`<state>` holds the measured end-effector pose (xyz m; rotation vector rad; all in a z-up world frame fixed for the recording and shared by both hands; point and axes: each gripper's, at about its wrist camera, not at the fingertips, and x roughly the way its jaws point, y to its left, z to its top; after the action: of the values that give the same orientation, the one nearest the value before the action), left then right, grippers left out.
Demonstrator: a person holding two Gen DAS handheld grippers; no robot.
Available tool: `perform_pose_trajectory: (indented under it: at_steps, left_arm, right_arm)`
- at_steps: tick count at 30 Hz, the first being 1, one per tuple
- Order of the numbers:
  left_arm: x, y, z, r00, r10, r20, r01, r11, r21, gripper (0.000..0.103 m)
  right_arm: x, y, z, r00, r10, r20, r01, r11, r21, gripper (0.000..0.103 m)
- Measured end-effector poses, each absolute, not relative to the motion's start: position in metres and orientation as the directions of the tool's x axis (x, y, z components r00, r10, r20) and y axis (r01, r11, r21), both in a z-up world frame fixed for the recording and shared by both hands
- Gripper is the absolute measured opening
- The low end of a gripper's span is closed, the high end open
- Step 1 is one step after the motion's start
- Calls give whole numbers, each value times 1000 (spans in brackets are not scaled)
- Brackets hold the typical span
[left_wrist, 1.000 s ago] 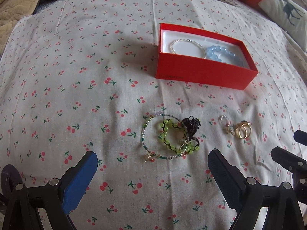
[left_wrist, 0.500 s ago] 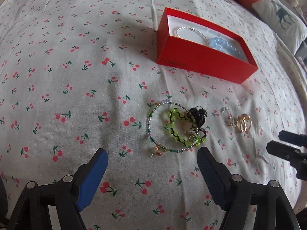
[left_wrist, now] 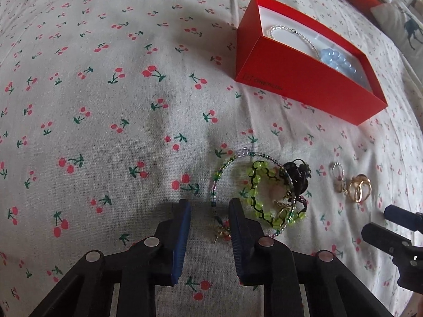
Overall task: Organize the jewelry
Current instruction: 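Grasp the thin green-beaded bracelet with the left tool while the right tool grasps the gold green-stone ring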
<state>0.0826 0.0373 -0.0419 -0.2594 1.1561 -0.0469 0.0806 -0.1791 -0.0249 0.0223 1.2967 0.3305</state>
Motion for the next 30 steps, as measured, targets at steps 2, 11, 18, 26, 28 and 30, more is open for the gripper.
perform_pose_trajectory:
  at_steps: [2,11,18,26,28,30]
  left_arm:
    - [84,36,-42,406,-156,-900,-97,972,-212,17]
    - [91,32,-44,396,-98,-913,-106,983,-151,3]
    - [95,34,-46,386,-115,-915,-126,976,-176,3]
    - [88,32,-41,390,-106,-915,-105,982,-159,0]
    - [84,34,-39,394,-113,-912,-105,980,-167,0]
    - [82,34,-36,400,-122,-908,-102,979,-176,0]
  right_arm:
    - [84,-176,-28,229,249,-941,-219,955,200,71]
    - [96,-153,-32,243,230,-943,-257,952,166,69]
    - [100,-142,-31,269,197,-943,-283,952,118,49]
    - [108,-140,-30,277,183,-943,-281,954,102,24]
    - [109,-142,-29,277,183,-943,-281,954,103,24]
    - [109,-142,-28,279,180,-943,-283,954,98,24]
